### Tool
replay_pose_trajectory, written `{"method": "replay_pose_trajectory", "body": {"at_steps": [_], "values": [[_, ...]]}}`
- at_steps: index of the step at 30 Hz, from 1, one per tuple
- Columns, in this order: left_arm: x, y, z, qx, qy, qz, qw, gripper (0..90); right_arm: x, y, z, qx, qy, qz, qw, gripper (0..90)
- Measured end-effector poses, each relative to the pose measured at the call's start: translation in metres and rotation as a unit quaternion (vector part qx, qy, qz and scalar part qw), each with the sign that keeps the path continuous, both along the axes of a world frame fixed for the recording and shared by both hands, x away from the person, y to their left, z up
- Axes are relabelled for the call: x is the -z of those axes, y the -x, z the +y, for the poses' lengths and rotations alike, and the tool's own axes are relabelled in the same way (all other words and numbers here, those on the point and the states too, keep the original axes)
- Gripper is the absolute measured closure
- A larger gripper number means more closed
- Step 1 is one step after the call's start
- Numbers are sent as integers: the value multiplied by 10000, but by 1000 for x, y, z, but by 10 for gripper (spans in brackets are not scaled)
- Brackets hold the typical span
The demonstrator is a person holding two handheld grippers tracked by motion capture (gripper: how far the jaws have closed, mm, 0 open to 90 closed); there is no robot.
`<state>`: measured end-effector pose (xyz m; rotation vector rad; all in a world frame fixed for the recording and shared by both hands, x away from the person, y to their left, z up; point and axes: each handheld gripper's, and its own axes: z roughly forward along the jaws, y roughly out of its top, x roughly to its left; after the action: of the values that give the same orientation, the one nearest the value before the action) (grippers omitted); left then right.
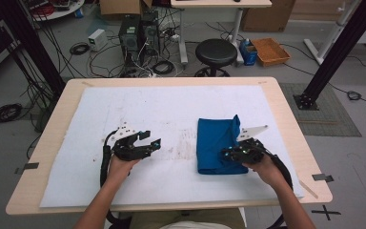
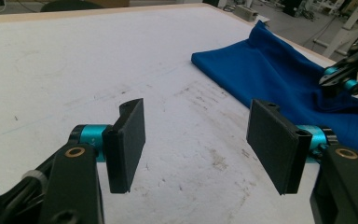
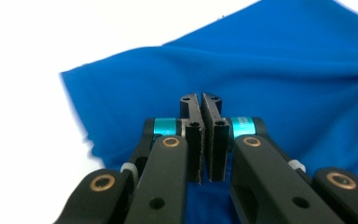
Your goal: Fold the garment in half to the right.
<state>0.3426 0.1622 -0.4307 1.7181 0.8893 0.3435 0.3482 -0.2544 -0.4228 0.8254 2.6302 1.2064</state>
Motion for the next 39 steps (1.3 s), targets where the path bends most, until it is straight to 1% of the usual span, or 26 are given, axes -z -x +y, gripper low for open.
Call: {"method": "replay_pose_trajectory", "body": {"at_steps": [3,7,8,9,10,11,12,13,15,17,18,19,20,21,22,24,26,27,29,30,32,34,35,36,37,39], "values": [[0,0,1,-24,20,-5,10000,373,-5,13,-18,-14,-93,-102,9999,888],[-1,0,1,-20,-1,-7,10000,373,-1,27,-43,189,-146,-104,9997,883],[-1,0,0,-16,9,-19,10000,373,0,30,-49,259,-179,-31,9995,872],[-1,0,0,-20,16,-20,10000,373,1,31,-55,296,-179,18,9994,829],[-1,0,0,-29,2,-13,10000,373,2,32,-59,308,-215,129,9992,791],[-1,0,1,-35,-2,-8,10000,373,2,34,-63,298,-272,199,9990,784],[0,0,0,-44,12,-6,10000,373,-1,36,-66,330,-312,146,9989,769],[0,0,1,-43,2,1,10000,373,-4,37,-68,336,-440,115,9984,769],[0,0,0,-32,17,12,10000,373,-14,38,-68,376,-648,-47,9972,768],[0,-1,0,-16,-20,13,10000,373,-20,35,-59,512,-753,-260,9955,755],[0,0,-1,-17,-12,4,10000,373,-21,32,-53,593,-779,-307,9947,755],[0,0,-1,-15,-9,-2,10000,373,-19,29,-47,732,-694,-369,9942,756],[0,0,0,-17,-5,-6,10000,373,-17,24,-41,888,-551,-350,9939,757],[0,0,0,-15,2,6,10000,373,-12,19,-35,1008,-435,-288,9935,769],[0,0,0,-12,8,7,10000,373,-7,14,-31,1042,-332,-220,9938,792],[-1,0,1,-24,21,-1,10000,373,1,10,-28,783,-186,22,9968,836],[0,0,1,-24,18,8,10000,373,6,14,-29,375,23,223,9990,854],[0,0,1,-30,7,15,10000,373,7,18,-32,215,107,260,9994,868],[0,0,1,-23,5,9,10000,373,8,26,-42,-34,142,280,9995,872],[0,0,0,-23,-5,13,10000,373,9,29,-48,-64,178,253,9995,872],[0,0,0,-22,-18,-4,10000,373,11,32,-60,51,299,257,9992,857],[-1,0,0,-30,-11,-12,10000,373,11,33,-68,126,207,371,9990,826],[-1,0,0,-35,-7,-10,10000,373,8,33,-71,170,119,342,9992,803],[0,0,0,-33,-15,-4,10000,373,4,33,-72,250,-49,272,9993,793],[0,0,0,-38,-24,-1,10000,373,-2,32,-72,316,-246,180,9990,755],[0,0,-1,-37,-32,8,10000,373,-13,27,-69,573,-617,-89,9964,738]]}}
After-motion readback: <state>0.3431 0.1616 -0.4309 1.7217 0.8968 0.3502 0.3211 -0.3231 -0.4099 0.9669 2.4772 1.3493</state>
